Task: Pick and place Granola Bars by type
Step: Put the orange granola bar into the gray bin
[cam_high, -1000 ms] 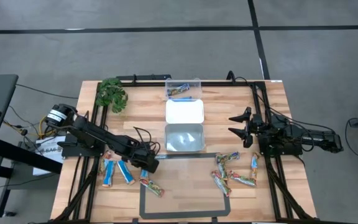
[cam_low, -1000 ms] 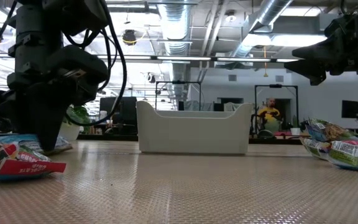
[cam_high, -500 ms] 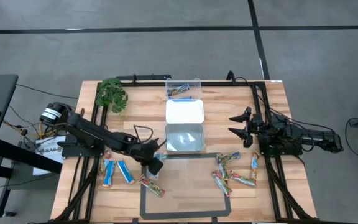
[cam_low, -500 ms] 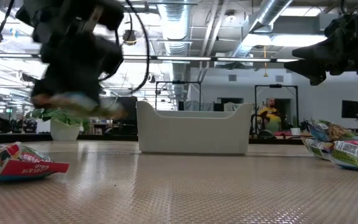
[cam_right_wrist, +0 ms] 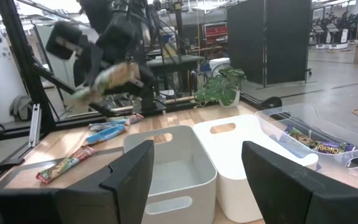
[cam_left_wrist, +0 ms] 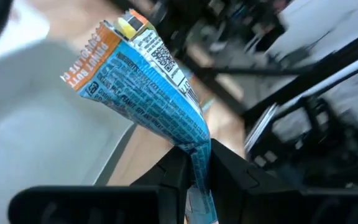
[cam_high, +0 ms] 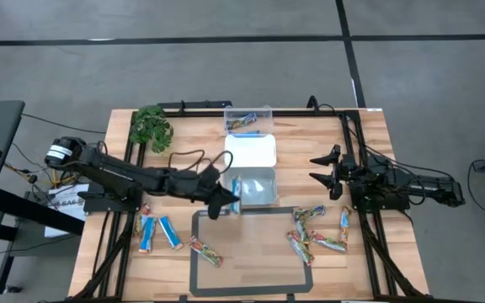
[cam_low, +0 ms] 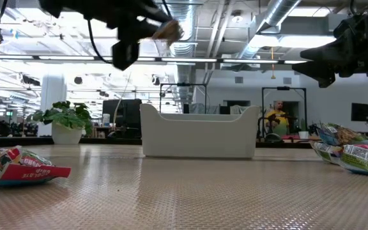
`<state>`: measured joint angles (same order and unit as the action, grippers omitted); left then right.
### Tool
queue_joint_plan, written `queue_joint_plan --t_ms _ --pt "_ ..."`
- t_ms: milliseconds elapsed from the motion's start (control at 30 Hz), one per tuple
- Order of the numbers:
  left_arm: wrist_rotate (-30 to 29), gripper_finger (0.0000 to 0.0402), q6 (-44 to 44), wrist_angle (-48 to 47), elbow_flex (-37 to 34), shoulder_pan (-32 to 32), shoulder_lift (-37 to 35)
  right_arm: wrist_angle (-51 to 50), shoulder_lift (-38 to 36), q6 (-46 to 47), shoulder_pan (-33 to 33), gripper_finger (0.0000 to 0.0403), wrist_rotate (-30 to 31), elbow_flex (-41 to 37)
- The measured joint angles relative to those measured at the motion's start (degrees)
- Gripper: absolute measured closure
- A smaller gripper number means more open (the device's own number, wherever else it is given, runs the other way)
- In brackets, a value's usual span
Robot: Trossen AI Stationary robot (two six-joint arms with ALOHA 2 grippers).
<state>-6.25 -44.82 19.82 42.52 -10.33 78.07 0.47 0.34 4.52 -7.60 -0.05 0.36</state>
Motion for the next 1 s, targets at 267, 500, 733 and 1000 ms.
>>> queue_joint_plan --t_ms 267,500,733,1000 --pt "2.3 0.0356 1.8 0.7 0.0 3.8 0.0 0.0 0.0 0.0 0.0 0.0163 0.0 0.0" --pt "3.5 0.0356 1.9 -10.5 1.7 8.9 2.7 0.0 0.0 0.0 0.0 0.0163 0.0 0.0" --pt "8.5 0.0355 6.2 -13.1 5.7 11.8 7.2 0.0 0.0 0.0 0.0 0.0163 0.0 0.0" --pt "8.5 0.032 6.1 -19.0 6.5 12.9 7.6 0.0 0.0 0.0 0.0 0.0163 0.0 0.0"
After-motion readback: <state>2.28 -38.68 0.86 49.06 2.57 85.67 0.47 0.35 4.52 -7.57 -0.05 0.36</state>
